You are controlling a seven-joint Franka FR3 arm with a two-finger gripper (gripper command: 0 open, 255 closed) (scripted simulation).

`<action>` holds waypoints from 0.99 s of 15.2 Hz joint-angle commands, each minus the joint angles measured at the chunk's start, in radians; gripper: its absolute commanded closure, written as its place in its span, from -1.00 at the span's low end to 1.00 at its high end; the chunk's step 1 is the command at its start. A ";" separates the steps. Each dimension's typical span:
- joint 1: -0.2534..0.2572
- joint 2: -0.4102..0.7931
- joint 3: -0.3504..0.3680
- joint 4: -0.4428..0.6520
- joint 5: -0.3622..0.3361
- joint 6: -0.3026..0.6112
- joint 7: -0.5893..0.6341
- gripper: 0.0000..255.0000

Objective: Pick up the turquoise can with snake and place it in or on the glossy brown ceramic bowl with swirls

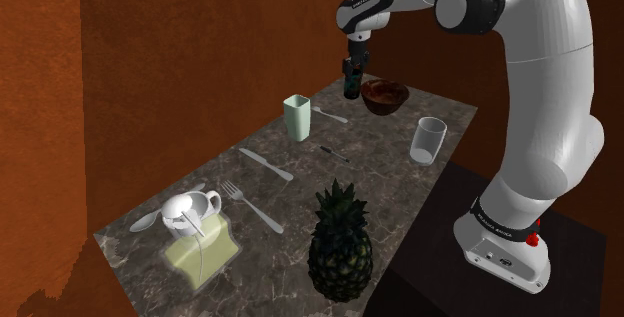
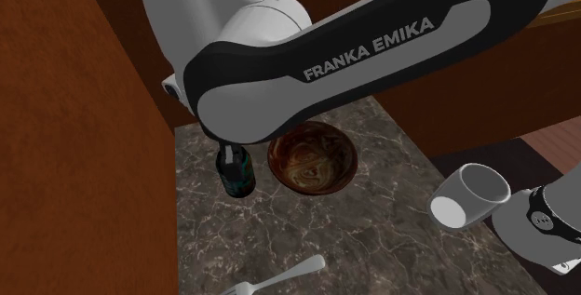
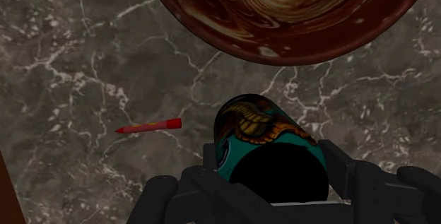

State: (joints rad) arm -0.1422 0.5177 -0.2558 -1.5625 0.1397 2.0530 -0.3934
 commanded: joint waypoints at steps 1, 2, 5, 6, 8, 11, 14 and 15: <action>0.000 0.000 0.000 0.000 0.000 0.000 0.000 1.00; 0.000 0.000 0.000 0.000 0.000 0.000 0.000 1.00; 0.000 0.000 0.000 0.000 0.000 0.000 0.000 1.00; 0.000 0.000 0.000 0.000 0.000 0.000 0.000 1.00; 0.000 -0.010 -0.002 0.012 -0.003 -0.022 0.002 1.00; 0.001 -0.024 -0.004 0.032 -0.008 -0.055 0.005 1.00; 0.001 -0.036 -0.006 0.055 -0.012 -0.089 0.007 1.00; 0.001 -0.039 -0.007 0.063 -0.013 -0.101 0.008 1.00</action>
State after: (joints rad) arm -0.1403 0.4829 -0.2618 -1.5053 0.1280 1.9617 -0.3847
